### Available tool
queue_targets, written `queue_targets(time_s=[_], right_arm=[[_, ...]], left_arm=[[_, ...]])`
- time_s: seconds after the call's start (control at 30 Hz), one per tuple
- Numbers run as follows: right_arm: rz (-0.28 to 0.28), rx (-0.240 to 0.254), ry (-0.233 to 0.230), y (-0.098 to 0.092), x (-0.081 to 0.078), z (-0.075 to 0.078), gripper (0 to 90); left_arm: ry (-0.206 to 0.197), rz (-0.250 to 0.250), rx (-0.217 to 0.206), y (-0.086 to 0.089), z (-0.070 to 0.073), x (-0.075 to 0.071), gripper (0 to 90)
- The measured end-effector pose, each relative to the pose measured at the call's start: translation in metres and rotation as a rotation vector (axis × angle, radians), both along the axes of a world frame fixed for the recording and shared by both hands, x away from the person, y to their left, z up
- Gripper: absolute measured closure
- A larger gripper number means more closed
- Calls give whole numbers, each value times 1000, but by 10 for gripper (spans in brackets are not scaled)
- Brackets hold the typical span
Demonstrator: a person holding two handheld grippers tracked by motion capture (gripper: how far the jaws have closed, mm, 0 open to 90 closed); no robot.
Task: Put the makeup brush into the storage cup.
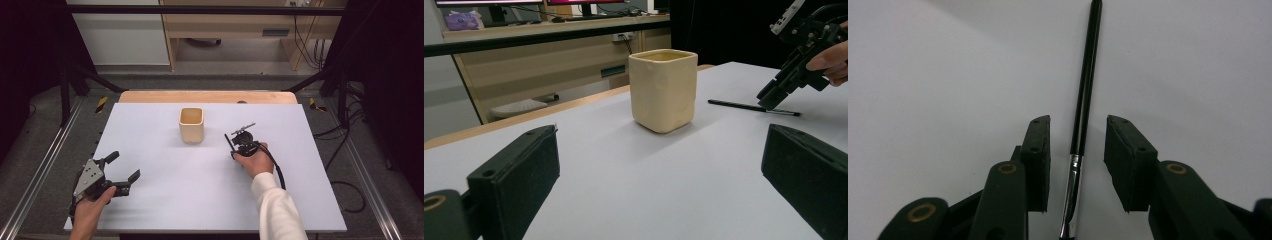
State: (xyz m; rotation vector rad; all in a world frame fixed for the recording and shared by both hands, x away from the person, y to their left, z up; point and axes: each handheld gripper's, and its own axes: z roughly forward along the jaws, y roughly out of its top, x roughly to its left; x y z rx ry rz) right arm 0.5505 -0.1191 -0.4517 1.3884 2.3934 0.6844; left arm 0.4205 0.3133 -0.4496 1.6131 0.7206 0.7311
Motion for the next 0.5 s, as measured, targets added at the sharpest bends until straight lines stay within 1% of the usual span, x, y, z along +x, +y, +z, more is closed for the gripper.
queue_targets(time_s=[0.17, 0.2, 0.27, 0.5], right_arm=[[-4, -2, 8, 1, 0, -1, 650], [-3, -6, 0, 0, 1, -1, 656], [-3, -6, 0, 1, 1, -1, 662], [-3, -3, 11, 2, 1, -2, 693]], left_arm=[[0, 0, -2, 0, 0, 0, 17], [0, 0, -1, 0, 0, 0, 16], [0, 0, -1, 0, 0, 0, 16], [-1, 2, -2, 1, 0, 0, 16]])
